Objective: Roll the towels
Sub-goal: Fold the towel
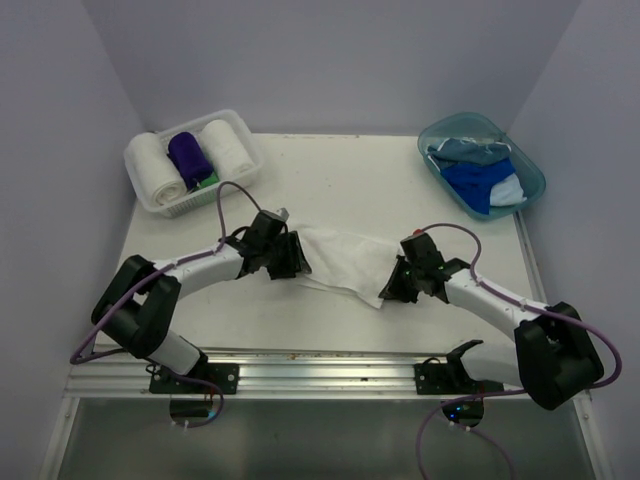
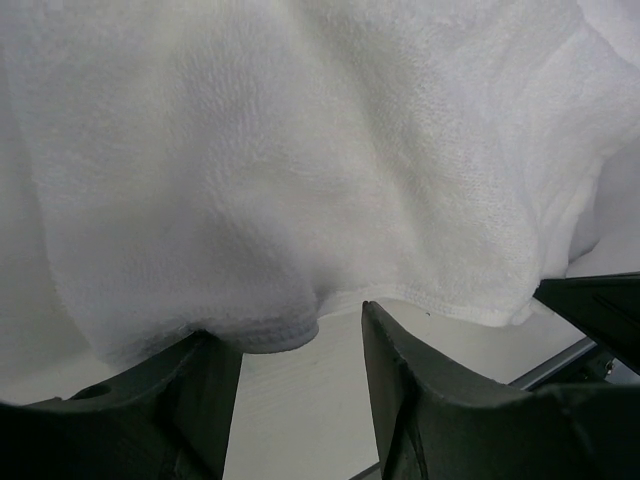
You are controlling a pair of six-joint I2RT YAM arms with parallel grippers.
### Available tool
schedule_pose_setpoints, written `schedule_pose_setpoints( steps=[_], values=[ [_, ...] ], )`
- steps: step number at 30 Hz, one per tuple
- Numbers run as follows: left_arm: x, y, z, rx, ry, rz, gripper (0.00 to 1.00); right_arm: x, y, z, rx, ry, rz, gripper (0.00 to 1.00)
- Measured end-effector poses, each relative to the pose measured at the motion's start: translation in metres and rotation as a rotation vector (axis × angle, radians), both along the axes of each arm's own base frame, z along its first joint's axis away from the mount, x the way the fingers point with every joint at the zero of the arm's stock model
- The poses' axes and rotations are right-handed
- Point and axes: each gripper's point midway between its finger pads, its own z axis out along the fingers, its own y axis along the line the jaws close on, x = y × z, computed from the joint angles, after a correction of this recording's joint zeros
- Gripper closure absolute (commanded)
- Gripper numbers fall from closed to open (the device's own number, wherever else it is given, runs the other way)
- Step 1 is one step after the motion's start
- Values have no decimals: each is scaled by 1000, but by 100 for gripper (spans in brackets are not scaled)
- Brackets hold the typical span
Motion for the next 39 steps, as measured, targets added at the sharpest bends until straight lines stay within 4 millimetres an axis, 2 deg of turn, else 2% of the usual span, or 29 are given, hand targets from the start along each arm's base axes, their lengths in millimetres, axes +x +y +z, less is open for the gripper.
schedule_pose_setpoints(
  steps=[8, 15, 19, 34, 39],
  values=[
    [1, 6, -10, 30, -6, 20, 48, 9, -7, 8, -12, -15, -24, 100],
    [-3, 13, -17, 52, -3, 32, 48, 42, -12, 53, -39, -153, -37, 100],
    [-3, 13, -17, 50, -9, 33, 51, 50, -15, 71, -55, -212, -41, 100],
    [-2, 14, -14, 44, -22, 35, 61, 42, -39, 69, -166, -217, -55, 100],
    [-3, 14, -14, 43, -22, 34, 63, 31, -44, 52, -186, -181, -50, 100]
  ],
)
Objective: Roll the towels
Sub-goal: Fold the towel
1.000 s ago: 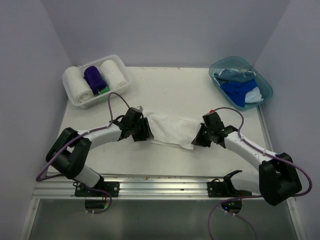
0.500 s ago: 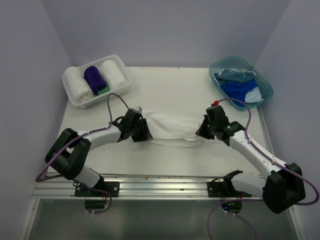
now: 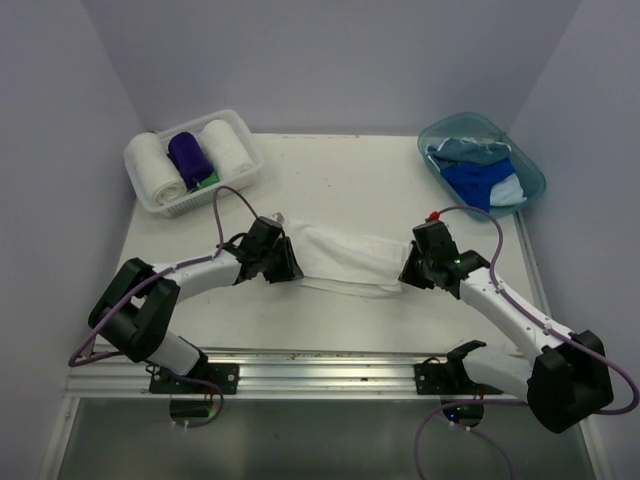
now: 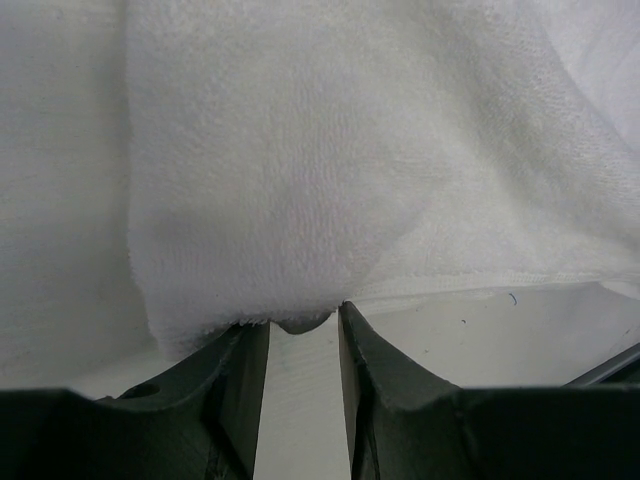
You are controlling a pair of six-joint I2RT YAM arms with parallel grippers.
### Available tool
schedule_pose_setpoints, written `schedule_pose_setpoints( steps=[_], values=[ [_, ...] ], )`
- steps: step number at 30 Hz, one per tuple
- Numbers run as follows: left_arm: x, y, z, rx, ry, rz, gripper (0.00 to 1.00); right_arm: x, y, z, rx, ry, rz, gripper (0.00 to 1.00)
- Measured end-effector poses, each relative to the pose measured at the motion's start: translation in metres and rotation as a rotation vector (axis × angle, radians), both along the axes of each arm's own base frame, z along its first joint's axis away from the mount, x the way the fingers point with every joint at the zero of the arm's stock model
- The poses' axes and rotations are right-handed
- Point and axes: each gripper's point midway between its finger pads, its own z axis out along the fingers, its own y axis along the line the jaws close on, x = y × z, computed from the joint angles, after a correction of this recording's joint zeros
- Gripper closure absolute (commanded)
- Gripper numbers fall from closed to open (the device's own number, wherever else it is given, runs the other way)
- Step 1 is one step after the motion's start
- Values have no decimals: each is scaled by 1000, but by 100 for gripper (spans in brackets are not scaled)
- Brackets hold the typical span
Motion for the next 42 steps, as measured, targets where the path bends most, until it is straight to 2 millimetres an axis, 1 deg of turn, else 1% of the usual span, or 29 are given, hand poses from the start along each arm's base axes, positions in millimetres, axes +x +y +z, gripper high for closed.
schedule_pose_setpoints(
  steps=[3, 6, 9, 10, 12, 13, 16, 18, 20, 21, 23, 24, 25, 30, 37, 42],
  values=[
    [0, 0, 2, -2, -2, 0, 63, -12, -5, -19, -22, 51, 1, 100],
    [-2, -1, 7, -14, -7, -6, 63, -21, -9, -35, -45, 102, 1, 100],
    [-5, -2, 16, -34, -11, -17, 63, -21, -9, -37, -50, 108, 4, 100],
    [-7, -3, 21, -43, -15, -22, 62, -20, -9, -37, -51, 107, 5, 100],
    [-9, -4, 32, -62, -29, -31, 56, -20, -9, -36, -54, 104, 9, 100],
    [-10, -4, 38, -68, -38, -33, 49, -19, -10, -35, -56, 101, 10, 100],
    [-6, -4, 55, -75, -67, -33, 42, -15, -9, -30, -57, 86, 13, 100],
    [0, -6, 65, -77, -85, -25, 42, -11, -8, -26, -55, 74, 16, 100],
    [3, -7, 68, -82, -88, -15, 42, -9, -7, -24, -53, 66, 16, 100],
    [4, -8, 68, -85, -82, -9, 39, -8, -7, -23, -54, 63, 15, 100],
    [3, -9, 64, -91, -53, 16, 37, -7, -7, -21, -57, 60, 13, 100],
    [2, -10, 62, -93, -37, 30, 34, -7, -7, -21, -57, 58, 14, 100],
    [2, -10, 58, -96, -13, 62, 34, -5, -7, -19, -56, 53, 14, 100],
    [5, -9, 57, -91, 2, 154, 36, -5, -7, -18, -58, 51, 18, 100],
    [17, 4, 43, 51, 25, 231, 36, -5, -7, -18, -60, 52, 20, 100],
    [11, 21, 31, 140, 31, 262, 37, -5, -8, -18, -64, 51, 18, 100]
  ],
)
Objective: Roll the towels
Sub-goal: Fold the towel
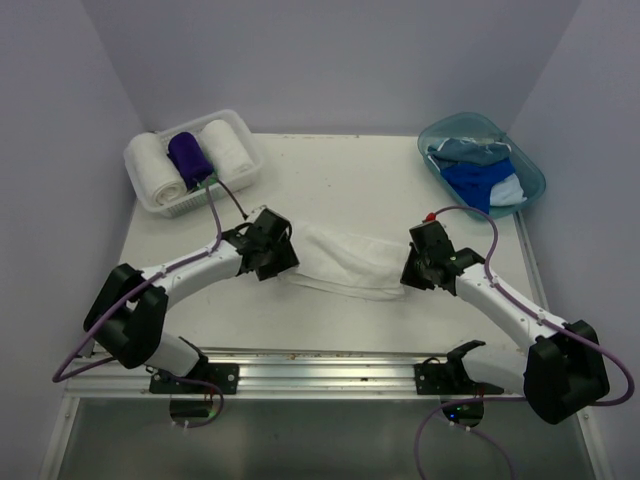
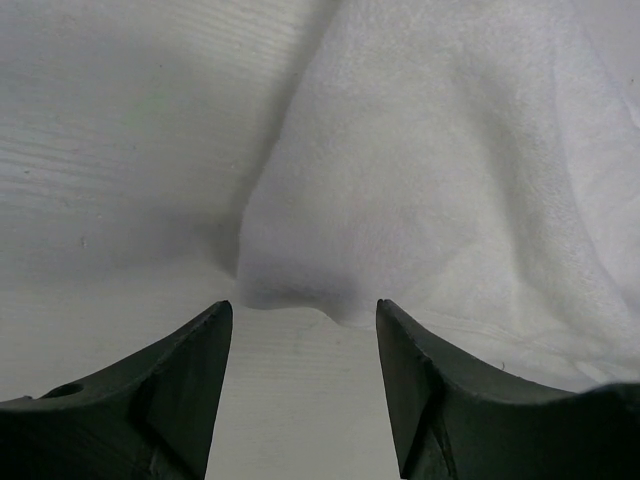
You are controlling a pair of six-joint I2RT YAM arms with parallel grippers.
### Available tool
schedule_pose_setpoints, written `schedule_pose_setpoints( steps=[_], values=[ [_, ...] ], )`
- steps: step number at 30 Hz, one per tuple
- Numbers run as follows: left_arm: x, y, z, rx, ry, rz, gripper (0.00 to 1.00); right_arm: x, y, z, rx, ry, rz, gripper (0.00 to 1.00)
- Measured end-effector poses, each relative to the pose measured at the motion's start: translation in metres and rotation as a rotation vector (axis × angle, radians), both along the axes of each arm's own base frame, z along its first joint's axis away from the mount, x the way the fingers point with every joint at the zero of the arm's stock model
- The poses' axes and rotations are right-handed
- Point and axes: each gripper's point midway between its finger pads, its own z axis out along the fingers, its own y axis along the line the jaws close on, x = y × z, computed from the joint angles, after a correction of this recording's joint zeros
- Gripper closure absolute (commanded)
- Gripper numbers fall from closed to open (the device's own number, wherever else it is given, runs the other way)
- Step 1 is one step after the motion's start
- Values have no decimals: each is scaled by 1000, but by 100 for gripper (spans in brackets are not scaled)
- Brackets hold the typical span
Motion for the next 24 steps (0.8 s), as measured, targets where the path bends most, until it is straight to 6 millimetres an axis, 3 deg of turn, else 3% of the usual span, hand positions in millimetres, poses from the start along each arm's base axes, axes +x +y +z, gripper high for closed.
schedule_pose_setpoints(
  steps=[5, 10, 15, 19, 20, 24],
  values=[
    [-7, 12, -16, 32, 30, 12, 38, 0, 0, 0, -1, 0, 1, 100],
    [-9, 8, -33, 20, 56, -13, 41, 0, 0, 0, -3, -1, 2, 100],
    [-6, -1, -43, -11, 64, -34, 57, 0, -1, 2, -1, -7, 3, 100],
    [-5, -3, -44, -15, 63, -36, 86, -1, -1, 2, -6, -7, 8, 100],
    [-5, -2, -45, -14, 64, -34, 100, -1, -2, 3, -9, -7, 11, 100],
    [-3, 2, -44, -11, 64, -34, 100, 7, -2, 18, -20, -33, 25, 100]
  ],
)
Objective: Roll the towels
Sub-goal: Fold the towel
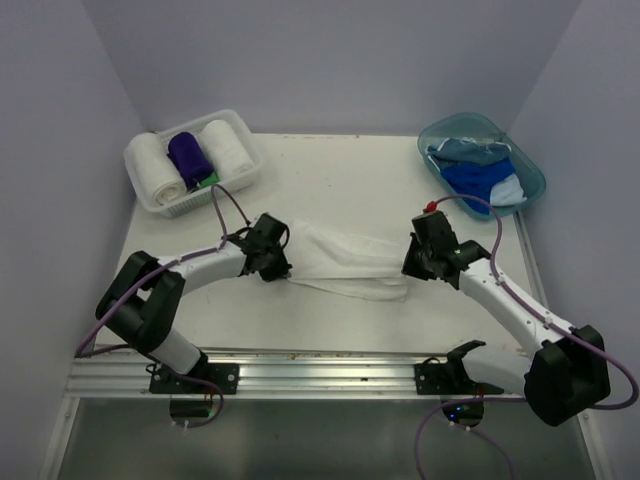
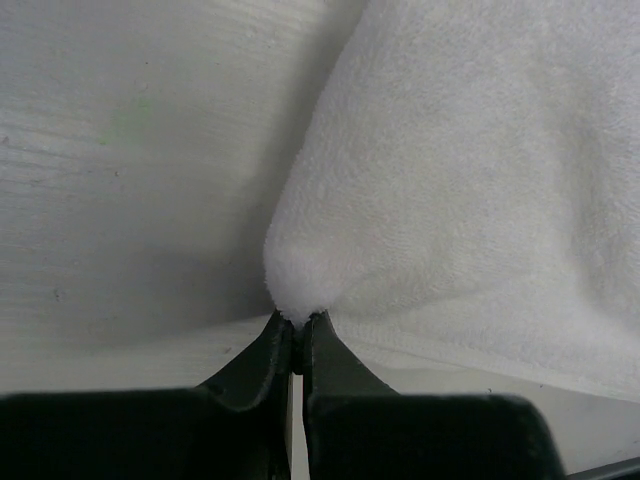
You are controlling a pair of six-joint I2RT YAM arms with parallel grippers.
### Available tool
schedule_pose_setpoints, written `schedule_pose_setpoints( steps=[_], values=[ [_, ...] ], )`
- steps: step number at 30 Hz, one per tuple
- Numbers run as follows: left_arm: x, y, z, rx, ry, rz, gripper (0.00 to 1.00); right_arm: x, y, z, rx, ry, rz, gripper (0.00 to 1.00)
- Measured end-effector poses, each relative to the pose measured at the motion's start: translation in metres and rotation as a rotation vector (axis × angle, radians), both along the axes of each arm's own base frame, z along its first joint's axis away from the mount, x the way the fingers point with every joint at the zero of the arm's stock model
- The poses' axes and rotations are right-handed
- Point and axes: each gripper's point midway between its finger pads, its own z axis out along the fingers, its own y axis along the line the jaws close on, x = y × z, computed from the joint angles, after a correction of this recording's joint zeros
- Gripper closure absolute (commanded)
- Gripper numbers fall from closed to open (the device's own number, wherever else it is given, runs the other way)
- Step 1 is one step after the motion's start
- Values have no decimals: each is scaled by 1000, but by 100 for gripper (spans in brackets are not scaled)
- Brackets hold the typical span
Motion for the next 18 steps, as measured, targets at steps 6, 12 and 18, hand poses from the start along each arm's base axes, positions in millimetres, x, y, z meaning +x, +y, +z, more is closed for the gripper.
schedule_pose_setpoints(
  steps=[6, 12, 18],
  values=[
    [4, 3, 19, -35, -36, 12, 100, 25, 6, 48, 13, -122, 22, 100],
    [-3, 5, 27, -63, -45, 4, 100, 9, 5, 38, 37, -101, 40, 100],
    [-21, 11, 12, -54, 9, -12, 87, -37, -2, -21, 38, 93, 27, 57]
  ],
)
